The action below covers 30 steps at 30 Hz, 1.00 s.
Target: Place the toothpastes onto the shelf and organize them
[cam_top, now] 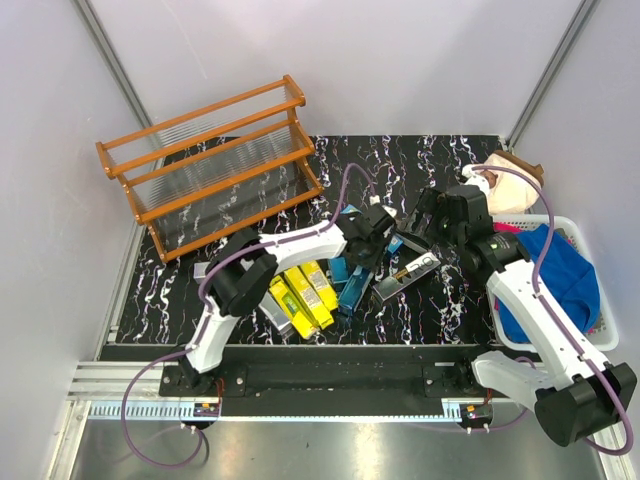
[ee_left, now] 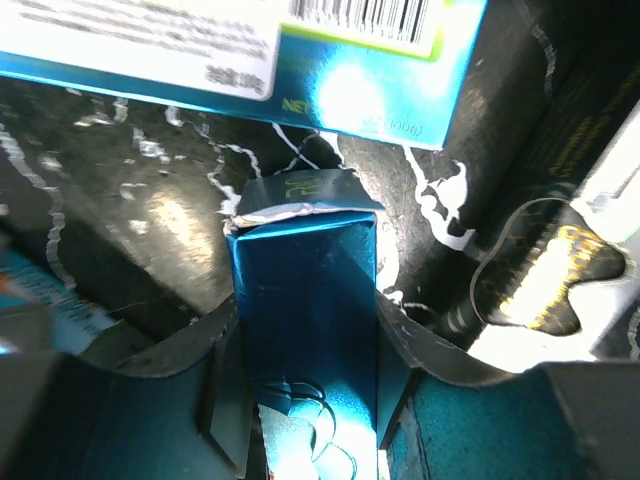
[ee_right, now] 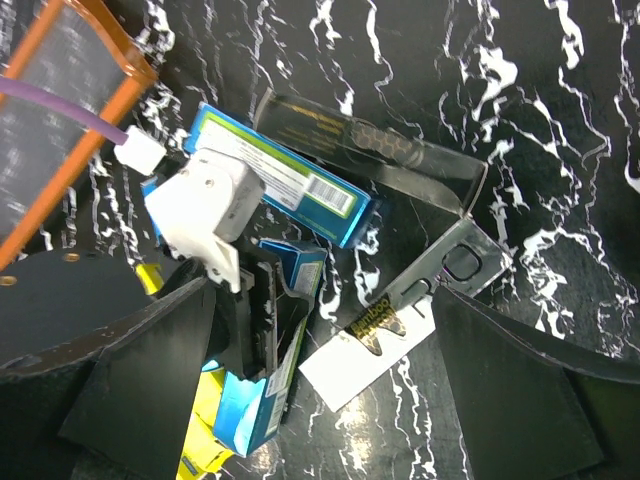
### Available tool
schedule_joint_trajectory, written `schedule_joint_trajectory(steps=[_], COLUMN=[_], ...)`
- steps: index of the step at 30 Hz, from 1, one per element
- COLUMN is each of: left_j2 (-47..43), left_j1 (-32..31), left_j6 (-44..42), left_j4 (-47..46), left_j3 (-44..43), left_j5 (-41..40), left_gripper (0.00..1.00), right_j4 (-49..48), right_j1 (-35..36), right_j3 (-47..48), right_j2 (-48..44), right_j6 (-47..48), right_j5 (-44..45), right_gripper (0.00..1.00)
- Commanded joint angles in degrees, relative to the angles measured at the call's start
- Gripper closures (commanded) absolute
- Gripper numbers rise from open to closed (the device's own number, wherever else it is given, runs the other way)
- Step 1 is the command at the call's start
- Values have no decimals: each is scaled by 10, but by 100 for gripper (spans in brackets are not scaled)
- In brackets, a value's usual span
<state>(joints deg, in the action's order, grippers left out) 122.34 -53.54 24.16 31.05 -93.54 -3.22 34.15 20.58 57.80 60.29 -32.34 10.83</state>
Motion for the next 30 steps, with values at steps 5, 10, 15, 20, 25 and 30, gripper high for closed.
schedule_joint_trajectory(steps=[5, 10, 15, 20, 25, 30], left_j2=[-162, -259, -384, -498, -556, -581], left_j1=[78, 163, 306, 414, 457, 473], left_j6=[4, 28, 129, 214, 264, 327], left_j4=[-34, -81, -173, -257, -273, -331], left_j3=[-43, 32, 140, 208, 235, 270], left_j5=[57, 101, 232, 245, 165, 145], left_gripper=[67, 67, 68, 70, 71, 73], right_j4=[-48, -85, -139, -242, -365, -552], right_j1=[1, 1, 3, 12, 68, 92], right_j3=[52, 78, 114, 132, 163, 154], right_j2=[-7, 1, 46, 96, 157, 247], right_j6=[47, 61, 40, -38, -108, -267], right_j5=[-56, -106, -182, -283, -337, -423], right_gripper=[0, 0, 0, 0, 0, 0])
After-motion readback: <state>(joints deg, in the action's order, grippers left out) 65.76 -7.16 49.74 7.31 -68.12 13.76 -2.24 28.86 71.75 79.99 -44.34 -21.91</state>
